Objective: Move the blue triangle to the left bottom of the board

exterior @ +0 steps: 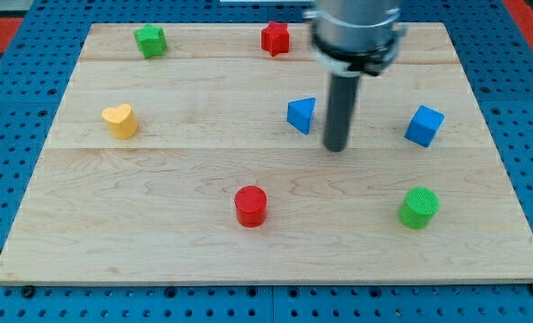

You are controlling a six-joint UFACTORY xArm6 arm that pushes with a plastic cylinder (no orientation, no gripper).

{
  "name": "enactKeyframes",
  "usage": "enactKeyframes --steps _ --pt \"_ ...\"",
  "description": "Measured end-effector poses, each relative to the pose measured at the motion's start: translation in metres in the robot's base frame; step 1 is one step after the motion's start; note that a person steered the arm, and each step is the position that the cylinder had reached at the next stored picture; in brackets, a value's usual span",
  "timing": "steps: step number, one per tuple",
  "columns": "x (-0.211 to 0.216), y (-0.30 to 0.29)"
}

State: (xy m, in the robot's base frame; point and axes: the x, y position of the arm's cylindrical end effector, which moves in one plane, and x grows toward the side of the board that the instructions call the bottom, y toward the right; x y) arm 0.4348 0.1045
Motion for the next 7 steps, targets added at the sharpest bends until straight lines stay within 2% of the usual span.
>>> enactKeyframes --steps 2,3,4,7 --pt "-0.057 -0.052" --pt "-0.051 -0.122" --pt "-0.051 -0.16" --pt "-0.099 -0.178"
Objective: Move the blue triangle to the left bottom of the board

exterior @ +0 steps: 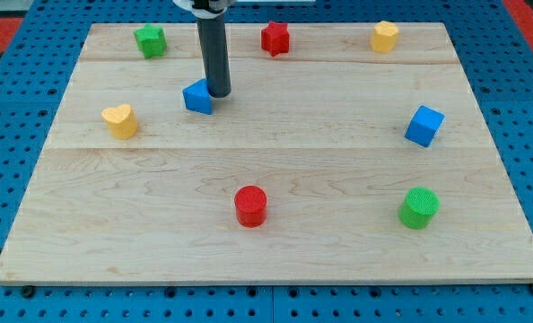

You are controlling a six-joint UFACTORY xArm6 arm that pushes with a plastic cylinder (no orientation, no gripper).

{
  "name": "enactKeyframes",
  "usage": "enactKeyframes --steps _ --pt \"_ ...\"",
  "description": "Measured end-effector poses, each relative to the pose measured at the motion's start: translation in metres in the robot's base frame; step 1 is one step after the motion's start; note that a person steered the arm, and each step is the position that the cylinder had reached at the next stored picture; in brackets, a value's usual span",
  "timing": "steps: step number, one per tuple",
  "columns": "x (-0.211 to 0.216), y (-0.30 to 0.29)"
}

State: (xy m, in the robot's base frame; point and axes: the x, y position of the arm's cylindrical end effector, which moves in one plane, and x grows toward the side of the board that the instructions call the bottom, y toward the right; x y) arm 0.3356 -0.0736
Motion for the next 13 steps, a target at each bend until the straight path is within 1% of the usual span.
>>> enactKeyframes --steps 1,2,3,4,5,6,7,8,10,11,12,13 --pt "-0.006 -0.044" --pt "0.006 -0.068" --pt "0.025 -0.065" --pt "0.037 -0.021" --pt "0.072 -0.031" --pt "0.071 -0.045" --pt "0.059 -0.064" --pt "0.071 -0.1" --pt "0.134 -0.086" --pt "0.146 -0.073" --pt "0.163 -0.086" --pt "0.142 -0.106"
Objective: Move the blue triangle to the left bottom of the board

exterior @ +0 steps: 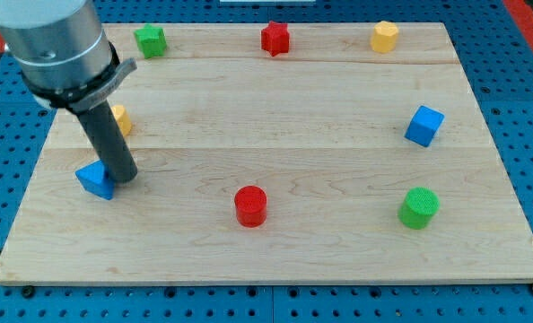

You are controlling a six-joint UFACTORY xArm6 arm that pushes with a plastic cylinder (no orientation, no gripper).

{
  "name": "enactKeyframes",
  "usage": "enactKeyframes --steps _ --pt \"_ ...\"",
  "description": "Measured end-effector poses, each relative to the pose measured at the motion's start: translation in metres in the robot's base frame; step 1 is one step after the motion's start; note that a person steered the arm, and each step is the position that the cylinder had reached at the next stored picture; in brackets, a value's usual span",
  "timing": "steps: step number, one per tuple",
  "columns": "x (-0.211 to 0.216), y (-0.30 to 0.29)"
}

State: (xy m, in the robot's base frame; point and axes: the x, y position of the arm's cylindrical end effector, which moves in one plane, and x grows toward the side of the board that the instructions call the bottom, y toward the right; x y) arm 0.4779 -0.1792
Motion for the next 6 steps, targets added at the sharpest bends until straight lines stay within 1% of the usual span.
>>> enactKeyframes --steps 1,2,3,4,6 --pt "-0.015 -0.037" --pt "0.004 -0.056" --pt "0.032 -0.052" --pt "0.035 -0.03" --pt "0.012 -0.025"
